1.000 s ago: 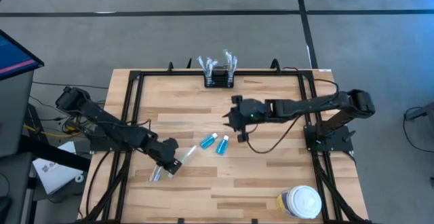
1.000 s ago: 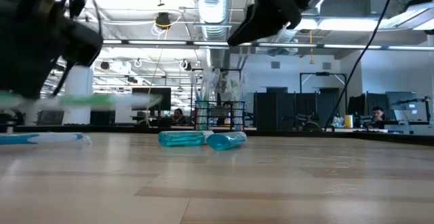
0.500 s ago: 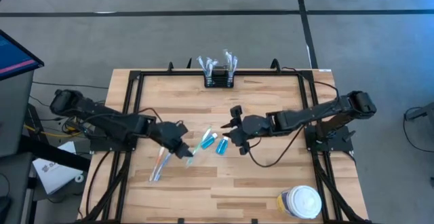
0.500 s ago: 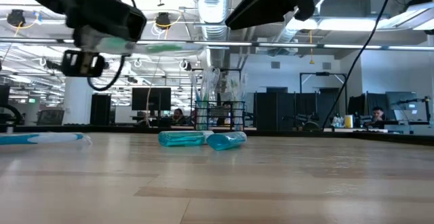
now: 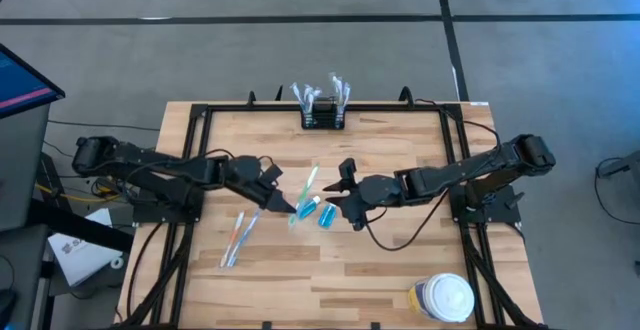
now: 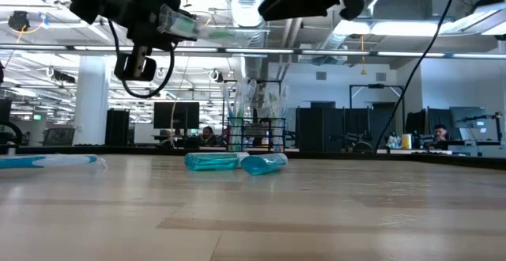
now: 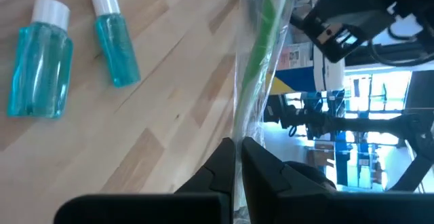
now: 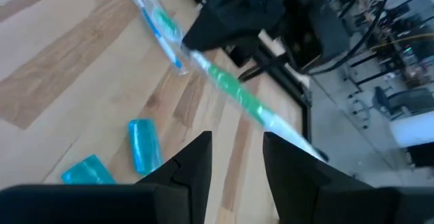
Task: Pick & Place toothbrushing station
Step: Put the green toothbrush into the black wire organizer
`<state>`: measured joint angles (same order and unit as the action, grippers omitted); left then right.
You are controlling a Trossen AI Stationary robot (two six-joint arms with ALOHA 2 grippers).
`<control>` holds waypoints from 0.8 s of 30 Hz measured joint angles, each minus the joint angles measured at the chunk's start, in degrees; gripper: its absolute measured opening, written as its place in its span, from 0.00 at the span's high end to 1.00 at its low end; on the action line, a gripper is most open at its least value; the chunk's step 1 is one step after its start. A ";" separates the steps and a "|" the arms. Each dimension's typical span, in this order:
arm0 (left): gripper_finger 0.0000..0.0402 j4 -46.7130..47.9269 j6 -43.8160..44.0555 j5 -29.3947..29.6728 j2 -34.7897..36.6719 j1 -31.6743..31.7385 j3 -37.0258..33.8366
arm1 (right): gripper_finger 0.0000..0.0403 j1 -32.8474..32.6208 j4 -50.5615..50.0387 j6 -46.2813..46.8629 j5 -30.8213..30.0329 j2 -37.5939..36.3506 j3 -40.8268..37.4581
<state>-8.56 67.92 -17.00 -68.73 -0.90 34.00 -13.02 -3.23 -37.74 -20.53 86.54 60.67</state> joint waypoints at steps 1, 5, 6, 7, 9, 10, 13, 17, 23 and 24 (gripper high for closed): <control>0.99 -0.27 0.00 -0.23 0.00 0.35 0.00 | 0.70 -0.16 0.41 -0.63 -0.37 0.00 0.02; 0.98 -1.10 0.20 -1.62 0.00 1.37 0.00 | 0.70 -0.20 1.76 -1.87 -0.55 0.02 0.02; 0.98 -1.42 0.22 -2.01 0.00 1.39 0.00 | 0.70 -0.20 1.74 -1.87 -0.55 0.02 0.00; 0.98 -1.72 0.24 -2.28 0.00 1.39 0.00 | 0.70 -0.20 1.74 -1.89 -0.55 0.02 0.00; 0.98 -2.42 0.39 -2.61 0.00 1.39 0.00 | 0.70 -0.23 2.32 -1.90 -0.55 0.25 0.01; 0.98 -2.70 0.44 -2.73 0.00 1.39 0.00 | 0.70 -0.34 3.50 -2.28 -0.59 0.98 0.05; 0.98 -3.24 0.58 -2.90 0.00 1.37 0.00 | 0.70 -0.69 5.06 -5.45 -0.67 3.70 -0.09; 0.98 -3.53 1.05 -2.90 0.00 1.37 0.00 | 0.70 -2.29 6.77 -9.50 -8.01 8.56 1.50; 0.98 -3.56 1.05 -3.13 0.00 1.37 0.00 | 0.70 -3.84 12.25 -12.25 -10.89 10.95 2.97; 0.98 -3.59 1.04 -3.18 0.00 1.37 0.00 | 0.70 -3.91 14.04 -12.32 -10.91 11.76 3.07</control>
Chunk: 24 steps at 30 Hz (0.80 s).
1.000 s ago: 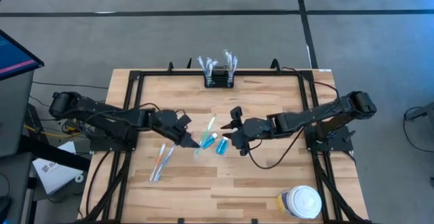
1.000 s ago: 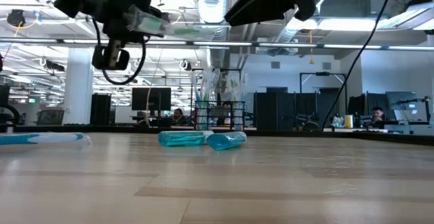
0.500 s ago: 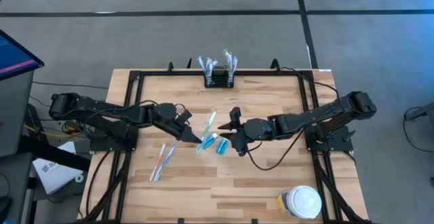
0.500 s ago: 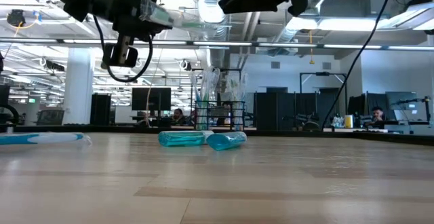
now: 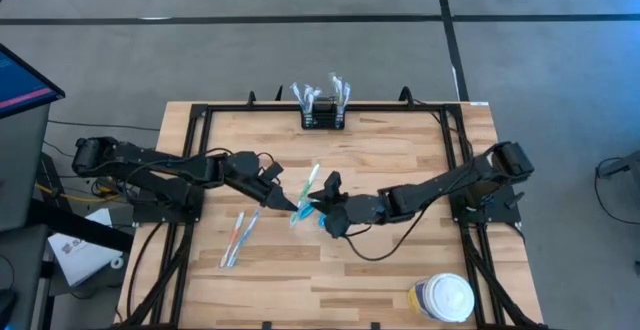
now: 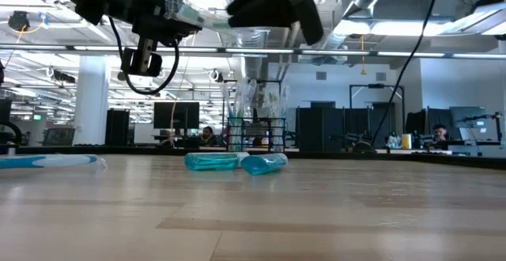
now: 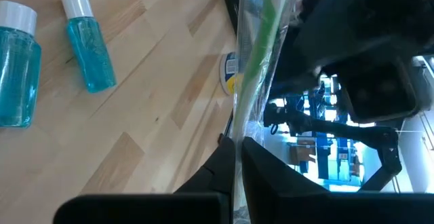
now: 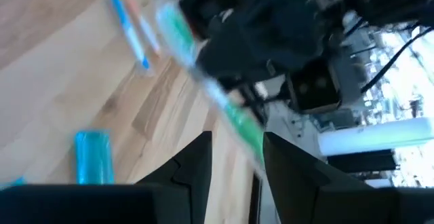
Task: Pick & Place toothbrushing station
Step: Put the green toothbrush into the black wire organizer
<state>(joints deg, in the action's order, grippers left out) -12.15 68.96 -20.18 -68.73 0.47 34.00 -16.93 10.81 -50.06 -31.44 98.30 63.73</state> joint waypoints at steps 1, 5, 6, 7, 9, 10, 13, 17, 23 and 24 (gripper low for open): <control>0.98 -0.01 -0.02 0.00 0.00 0.00 0.00 | 0.70 0.00 0.46 -0.25 -0.15 0.43 -0.07; 0.98 -0.16 -0.04 -0.15 0.00 0.00 0.00 | 0.70 -0.37 4.58 -2.82 0.45 1.44 0.11; 0.98 -0.27 -0.04 -0.15 0.00 0.00 0.00 | 0.70 -0.35 5.56 -3.40 0.33 2.19 0.13; 0.98 -0.34 -0.04 -0.17 0.00 0.00 0.00 | 0.70 -0.42 5.46 -3.93 -0.24 2.76 -0.16; 0.98 -0.27 -0.04 -0.18 0.00 0.00 0.00 | 0.70 -0.63 7.94 -5.10 -1.36 4.65 -0.12; 0.98 -0.28 -0.04 -0.17 0.00 0.00 0.00 | 0.70 -0.63 8.89 -6.02 -1.80 5.06 -0.05; 0.98 -0.65 -0.13 -0.17 0.00 0.00 0.00 | 0.70 -0.73 12.90 -8.79 -2.50 6.60 0.12; 0.98 -0.64 -0.10 -0.05 -0.10 0.00 -0.04 | 0.70 -1.06 17.36 -11.41 -3.99 8.75 -0.03; 0.98 -0.95 -0.15 -0.22 0.00 -0.02 0.00 | 0.72 -1.09 18.22 -11.59 -3.77 8.92 -0.01; 0.98 -0.94 -0.15 -0.20 0.00 -0.02 0.00 | 0.74 -1.09 18.19 -11.59 -3.89 8.92 -0.01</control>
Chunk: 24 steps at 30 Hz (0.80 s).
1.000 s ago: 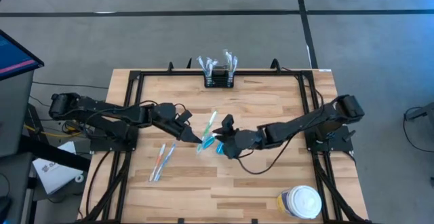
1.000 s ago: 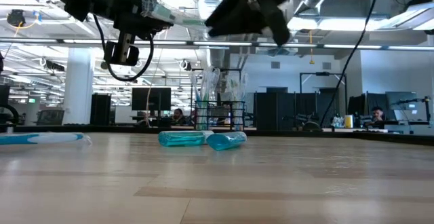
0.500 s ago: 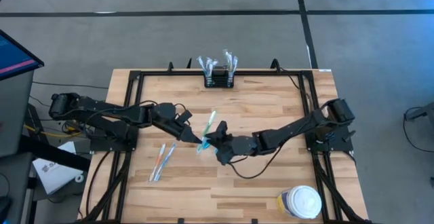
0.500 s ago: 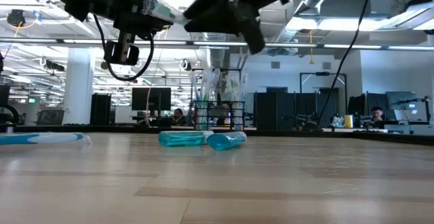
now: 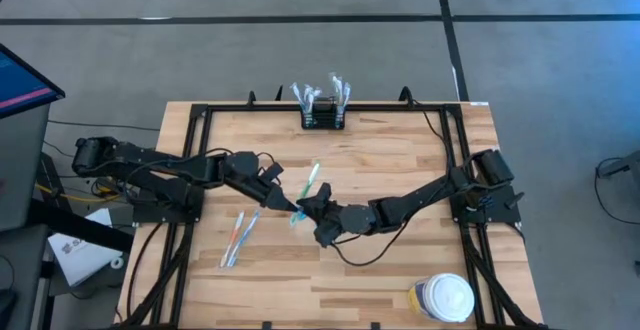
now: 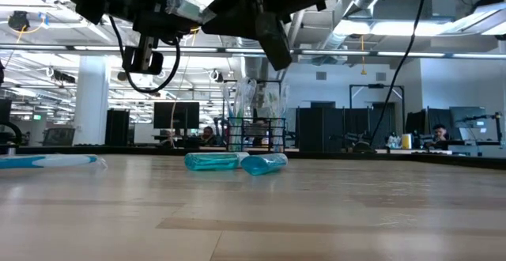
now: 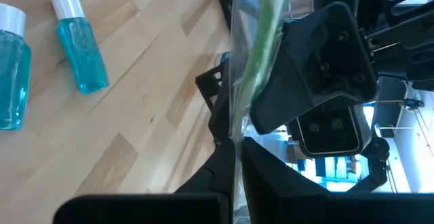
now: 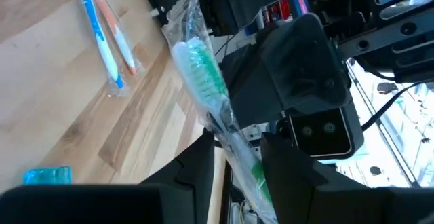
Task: Pick & Place toothbrushing station
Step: Put the green toothbrush into the black wire organizer
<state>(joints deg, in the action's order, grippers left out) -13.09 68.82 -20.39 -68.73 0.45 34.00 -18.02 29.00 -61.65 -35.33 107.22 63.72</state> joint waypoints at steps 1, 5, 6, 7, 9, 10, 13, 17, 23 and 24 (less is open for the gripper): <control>0.98 0.01 0.02 0.01 0.00 0.01 0.00 | 0.76 0.00 -0.03 0.00 -0.01 0.00 0.00; 0.98 0.29 0.16 -0.06 0.00 0.00 0.00 | 0.87 0.00 -0.28 0.00 0.31 0.00 0.00; 0.98 0.34 0.17 -0.07 0.00 0.00 -0.02 | 0.90 0.00 -0.47 0.03 0.45 0.00 0.02; 0.98 0.36 0.22 -0.08 0.00 0.00 -0.02 | 0.93 -0.02 -0.58 0.00 0.42 0.00 0.02; 0.98 0.51 0.26 -0.17 0.00 0.00 -0.02 | 0.98 -0.02 -1.00 -0.02 0.40 0.00 0.02; 0.98 0.52 0.26 -0.17 0.00 0.00 -0.02 | 0.98 -0.02 -1.04 0.00 0.40 0.00 0.02; 0.97 0.47 0.22 -0.14 0.00 0.00 -0.02 | 0.98 -0.04 -1.18 1.48 0.44 0.00 0.02; 0.94 0.35 0.11 0.56 0.00 0.00 -0.02 | 0.99 -0.02 -1.97 3.47 0.63 0.00 0.02; 0.87 -0.09 -1.50 0.89 0.06 0.27 -0.04 | 1.00 -0.02 -2.73 4.72 0.85 -0.02 0.10; 0.86 -0.06 -2.63 0.84 0.38 0.55 -0.08 | 1.00 -0.01 -2.82 4.90 0.83 -0.02 0.14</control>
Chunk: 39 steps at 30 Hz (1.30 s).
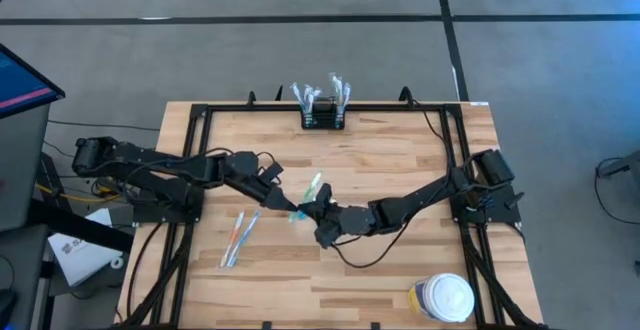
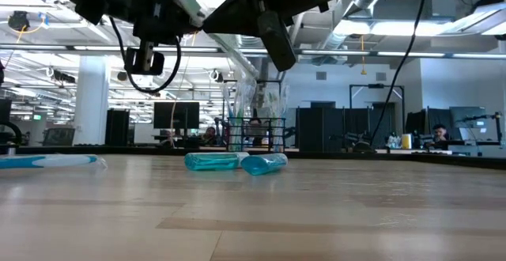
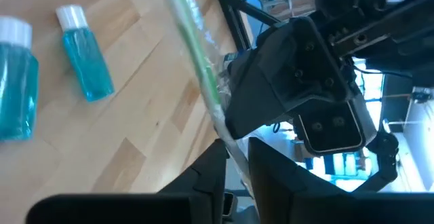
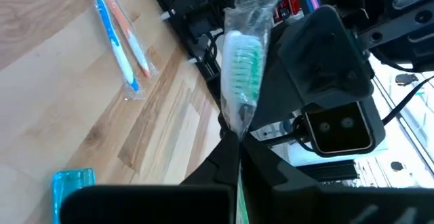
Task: Pick & Place toothbrushing station
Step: Put the green toothbrush into the black wire organizer
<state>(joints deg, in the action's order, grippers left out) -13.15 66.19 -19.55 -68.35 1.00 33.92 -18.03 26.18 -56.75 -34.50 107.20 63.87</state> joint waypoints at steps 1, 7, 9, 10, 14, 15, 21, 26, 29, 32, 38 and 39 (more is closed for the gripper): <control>0.85 0.06 -1.22 -0.22 0.39 0.35 -0.03 | 1.00 0.05 0.11 0.00 -0.01 -0.02 0.06; 0.82 -1.82 -7.38 0.19 3.99 3.61 0.15 | 1.00 0.21 -1.17 4.12 0.72 -1.51 0.17; 0.82 -1.86 -8.98 0.20 5.68 4.76 0.27 | 1.00 0.47 -3.88 6.05 3.79 -2.27 -0.05; 0.82 -1.81 -9.73 0.20 6.09 5.28 0.27 | 1.00 0.55 -4.12 7.48 5.64 -2.68 -0.04; 0.83 -1.15 -13.95 0.09 8.98 7.03 0.05 | 1.00 1.27 -4.94 10.90 6.66 -4.04 0.10; 0.83 -1.26 -15.01 0.14 9.61 7.17 0.11 | 1.00 1.53 -5.22 11.41 6.52 -4.04 0.08; 0.83 -0.92 -21.16 2.03 10.78 7.10 0.12 | 1.00 3.88 -7.16 16.85 7.34 -6.18 -0.38; 0.83 -0.76 -24.85 2.06 10.70 7.08 0.10 | 1.00 8.42 -6.87 24.40 12.08 -10.71 -3.32; 0.83 -0.70 -27.42 2.39 10.68 6.93 0.10 | 1.00 11.11 -6.66 27.60 12.29 -13.04 -5.52; 0.83 -0.65 -30.08 4.24 10.68 6.79 0.10 | 1.00 13.87 -4.42 30.63 13.41 -14.84 -7.91; 0.83 -0.68 -34.22 7.24 10.57 6.79 0.10 | 1.00 19.02 2.13 33.57 15.51 -15.87 -11.42; 0.83 -0.67 -34.59 7.60 10.57 6.79 0.10 | 1.00 19.84 3.14 34.19 15.61 -15.87 -11.87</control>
<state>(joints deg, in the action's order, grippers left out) -13.82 31.60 -11.95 -57.78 7.79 34.02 1.81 29.33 -22.56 -18.89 91.33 52.00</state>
